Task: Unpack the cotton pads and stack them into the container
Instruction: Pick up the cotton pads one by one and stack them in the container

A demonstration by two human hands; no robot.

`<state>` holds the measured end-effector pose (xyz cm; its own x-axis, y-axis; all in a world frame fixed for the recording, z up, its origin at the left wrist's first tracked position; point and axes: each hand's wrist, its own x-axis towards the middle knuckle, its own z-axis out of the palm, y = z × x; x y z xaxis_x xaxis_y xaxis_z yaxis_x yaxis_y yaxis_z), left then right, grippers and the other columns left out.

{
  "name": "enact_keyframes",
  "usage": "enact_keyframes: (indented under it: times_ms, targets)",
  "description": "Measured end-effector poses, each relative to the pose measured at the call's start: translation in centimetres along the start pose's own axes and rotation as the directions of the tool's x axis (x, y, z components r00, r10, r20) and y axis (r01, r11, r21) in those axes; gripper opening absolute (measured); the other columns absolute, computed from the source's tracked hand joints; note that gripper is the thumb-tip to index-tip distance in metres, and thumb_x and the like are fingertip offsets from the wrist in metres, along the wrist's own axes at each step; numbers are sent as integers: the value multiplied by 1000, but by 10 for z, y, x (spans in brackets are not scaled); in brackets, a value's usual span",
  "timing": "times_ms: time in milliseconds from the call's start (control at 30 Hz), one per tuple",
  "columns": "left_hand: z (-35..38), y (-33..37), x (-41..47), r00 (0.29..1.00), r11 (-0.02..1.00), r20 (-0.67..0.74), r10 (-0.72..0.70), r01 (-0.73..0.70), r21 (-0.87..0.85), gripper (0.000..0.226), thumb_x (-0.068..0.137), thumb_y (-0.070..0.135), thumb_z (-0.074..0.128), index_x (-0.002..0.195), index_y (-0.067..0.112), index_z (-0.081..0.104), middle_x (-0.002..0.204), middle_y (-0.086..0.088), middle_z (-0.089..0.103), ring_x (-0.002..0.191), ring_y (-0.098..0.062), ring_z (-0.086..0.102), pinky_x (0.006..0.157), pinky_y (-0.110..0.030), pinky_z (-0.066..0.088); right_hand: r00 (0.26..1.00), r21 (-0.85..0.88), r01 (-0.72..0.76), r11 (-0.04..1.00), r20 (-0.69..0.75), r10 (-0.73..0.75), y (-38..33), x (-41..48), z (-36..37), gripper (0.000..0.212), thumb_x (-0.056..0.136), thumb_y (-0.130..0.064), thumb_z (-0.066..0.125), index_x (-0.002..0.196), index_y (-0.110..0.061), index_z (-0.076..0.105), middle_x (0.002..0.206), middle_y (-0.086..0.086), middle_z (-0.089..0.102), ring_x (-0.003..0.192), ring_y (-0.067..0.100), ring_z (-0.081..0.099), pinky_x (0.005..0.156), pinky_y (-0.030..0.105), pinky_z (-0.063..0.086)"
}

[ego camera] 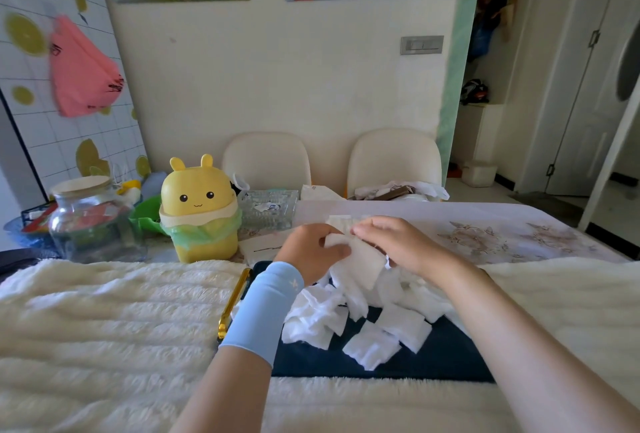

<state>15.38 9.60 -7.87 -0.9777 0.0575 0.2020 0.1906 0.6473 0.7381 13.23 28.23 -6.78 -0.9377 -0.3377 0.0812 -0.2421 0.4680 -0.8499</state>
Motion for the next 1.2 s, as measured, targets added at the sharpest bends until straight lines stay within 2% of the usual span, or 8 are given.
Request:
enact_keyframes:
  times_ms: [100,267,467,700,800,900,1033,1200]
  targets:
    - [2,0,-4,999,1000,-44,-11,11,-20,11,92,29,64,83,23,67,70,3,60,61,-12,50,56,-23,40,1000,-127,6,992,9,-5,6,-7,1,35,83,-31,80,115,-31,66,93,-8,68,81,5,62,74,24,46]
    - [0,-6,-8,980,968,-175,-96,51,-245,18,92,23,65,93,6,72,81,-9,69,68,-16,62,73,-34,56,1000,-146,1,989,-4,-2,9,-17,-5,28,82,-22,83,106,-27,70,92,-18,68,90,-4,65,76,16,49]
    - [-8,-3,-17,967,888,-156,-200,112,-445,13,94,11,63,106,7,60,99,-11,67,72,-20,69,55,-18,54,990,-73,66,995,-122,-74,6,-21,-19,11,90,-31,74,89,-20,74,97,5,76,97,23,70,94,40,52]
    - [-7,-2,-22,982,901,-44,-181,148,-407,9,92,12,67,101,13,65,92,-4,67,76,-14,66,66,-22,58,984,15,120,993,-132,-117,-2,-27,-30,11,95,-26,68,96,-16,74,73,-6,65,56,7,54,60,24,49]
    - [-6,2,-23,988,904,-12,-155,137,-405,8,90,11,69,96,15,70,79,-1,65,57,-8,55,59,-17,50,988,70,139,988,-82,-133,-5,-31,-30,12,98,-19,64,102,-11,71,76,3,73,53,10,61,47,18,40]
    - [-4,7,-23,986,885,33,-165,162,-437,11,89,9,70,99,9,71,72,-2,66,47,-7,49,52,-17,44,989,165,140,976,-68,-131,-6,-30,-23,12,95,-15,68,105,-11,72,83,5,74,67,18,62,52,23,44]
    - [0,11,-23,980,893,56,-189,195,-405,16,88,13,66,101,5,70,73,-3,66,63,-20,49,58,-25,46,990,253,142,957,-53,-133,-8,-29,-12,11,89,-10,75,100,-12,74,80,-2,73,66,10,61,52,22,49]
    - [-1,13,-23,965,729,119,-232,254,-636,17,94,18,65,101,4,72,99,-16,73,84,-23,70,73,-32,60,990,81,115,990,-91,-108,-8,-27,-7,8,84,-15,81,92,-16,78,79,-4,74,63,-1,62,53,14,46]
